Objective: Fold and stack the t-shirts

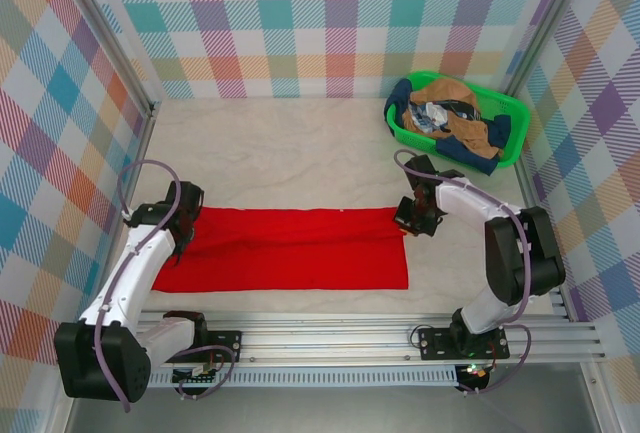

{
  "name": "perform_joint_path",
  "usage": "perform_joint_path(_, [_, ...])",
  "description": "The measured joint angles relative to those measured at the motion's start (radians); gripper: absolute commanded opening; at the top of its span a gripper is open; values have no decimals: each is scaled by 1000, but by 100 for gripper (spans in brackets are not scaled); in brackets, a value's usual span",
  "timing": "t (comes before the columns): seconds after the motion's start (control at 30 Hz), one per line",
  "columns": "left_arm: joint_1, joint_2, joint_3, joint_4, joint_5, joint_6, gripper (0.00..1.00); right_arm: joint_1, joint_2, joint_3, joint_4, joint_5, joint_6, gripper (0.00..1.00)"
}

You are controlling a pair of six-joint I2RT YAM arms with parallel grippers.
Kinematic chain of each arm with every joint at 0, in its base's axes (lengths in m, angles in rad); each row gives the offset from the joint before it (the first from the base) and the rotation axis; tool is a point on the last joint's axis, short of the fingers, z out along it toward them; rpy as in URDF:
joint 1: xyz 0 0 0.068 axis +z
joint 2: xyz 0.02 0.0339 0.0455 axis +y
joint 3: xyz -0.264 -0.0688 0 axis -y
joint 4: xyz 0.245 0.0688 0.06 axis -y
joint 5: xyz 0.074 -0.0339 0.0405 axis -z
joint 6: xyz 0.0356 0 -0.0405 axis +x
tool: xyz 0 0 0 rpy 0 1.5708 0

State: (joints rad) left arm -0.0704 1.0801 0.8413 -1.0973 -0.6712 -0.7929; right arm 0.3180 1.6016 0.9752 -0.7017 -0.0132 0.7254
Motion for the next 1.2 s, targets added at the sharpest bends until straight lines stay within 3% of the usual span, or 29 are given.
perform_joint_path(0.23, [0,2,0,0,-20,0,0,8,0,0,1,-4,1,1])
perform_joint_path(0.33, [0,3,0,-1,-22,-8,0,11,0,-1,0,-3,4,16])
perform_joint_path(0.47, [0,3,-5,-8,-19,-35,37,11,0,-1,-15,8,13,31])
perform_joint_path(0.53, [0,3,-5,-19,-13,-60,46,11,-8,-1,-25,21,16,34])
perform_joint_path(0.67, [1,4,7,-53,3,-82,47,16,-64,1,-35,50,6,32])
perform_joint_path(0.77, [1,13,64,-51,27,-79,42,31,-87,20,-22,51,-14,21])
perform_joint_path(0.9, [16,85,132,43,122,-45,34,65,-50,66,42,-1,-39,19])
perform_joint_path(1.07, [69,348,187,178,332,-40,31,81,95,97,143,-89,-31,19])
perform_joint_path(1.2, [87,523,205,237,410,-35,31,81,187,100,164,-110,-21,18])
